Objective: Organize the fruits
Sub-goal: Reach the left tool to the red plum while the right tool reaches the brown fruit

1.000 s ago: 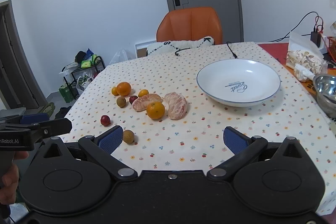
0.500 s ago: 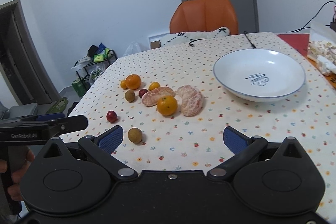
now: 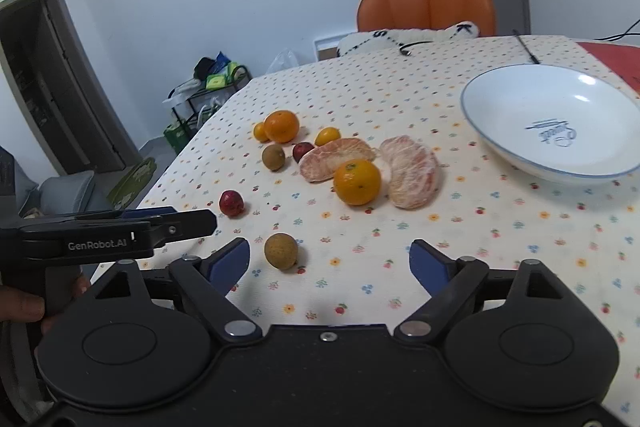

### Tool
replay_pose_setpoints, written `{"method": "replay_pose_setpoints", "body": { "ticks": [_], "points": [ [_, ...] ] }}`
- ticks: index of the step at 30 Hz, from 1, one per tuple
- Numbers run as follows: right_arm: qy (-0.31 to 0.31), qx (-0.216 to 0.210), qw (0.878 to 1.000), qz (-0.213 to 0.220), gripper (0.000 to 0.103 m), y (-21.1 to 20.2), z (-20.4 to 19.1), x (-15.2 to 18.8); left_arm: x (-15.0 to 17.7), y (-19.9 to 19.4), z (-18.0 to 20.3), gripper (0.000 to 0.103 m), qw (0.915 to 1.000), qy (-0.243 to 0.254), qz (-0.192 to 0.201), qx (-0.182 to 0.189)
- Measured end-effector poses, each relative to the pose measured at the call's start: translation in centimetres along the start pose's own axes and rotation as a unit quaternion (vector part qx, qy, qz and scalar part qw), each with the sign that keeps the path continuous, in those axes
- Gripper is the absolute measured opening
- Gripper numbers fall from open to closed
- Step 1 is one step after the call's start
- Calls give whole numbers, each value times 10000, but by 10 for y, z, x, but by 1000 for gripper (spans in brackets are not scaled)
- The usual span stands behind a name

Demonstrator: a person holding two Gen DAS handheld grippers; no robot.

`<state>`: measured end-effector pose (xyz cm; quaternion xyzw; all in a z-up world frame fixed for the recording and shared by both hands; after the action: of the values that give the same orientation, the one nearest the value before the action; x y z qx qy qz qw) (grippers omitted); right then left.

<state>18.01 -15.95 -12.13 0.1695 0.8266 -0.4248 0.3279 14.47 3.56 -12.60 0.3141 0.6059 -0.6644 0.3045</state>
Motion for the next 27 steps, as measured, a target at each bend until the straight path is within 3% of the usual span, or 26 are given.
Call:
{"method": "replay_pose_setpoints", "body": {
  "ticks": [14,22,26,27],
  "points": [
    [-184,-215,9986,-450,68,37,-19,1,-6,19,-18,61,9998,-162,-69,60],
    [-285,-215,9976,-590,54,53,-26,5,-10,32,-18,58,9998,-117,-111,110],
    [-357,-198,9974,-600,23,56,-27,5,-11,36,-18,57,9998,-120,-139,104],
    [-318,-233,9972,-635,23,57,-26,5,-11,37,-17,56,9998,-111,-144,108]
  ]
}}
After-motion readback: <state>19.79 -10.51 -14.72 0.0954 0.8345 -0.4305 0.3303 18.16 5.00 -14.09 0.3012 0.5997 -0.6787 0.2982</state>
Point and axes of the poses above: each gripper's, at about its wrist camera, not at the fingertips, and y roughly the way its jaws point, z to its right, x to its underside, the point moved 7 cm from there along y, roughly the way its jaws point, and after that the axes turned 11 degrees about y, right-handed, at the moved point
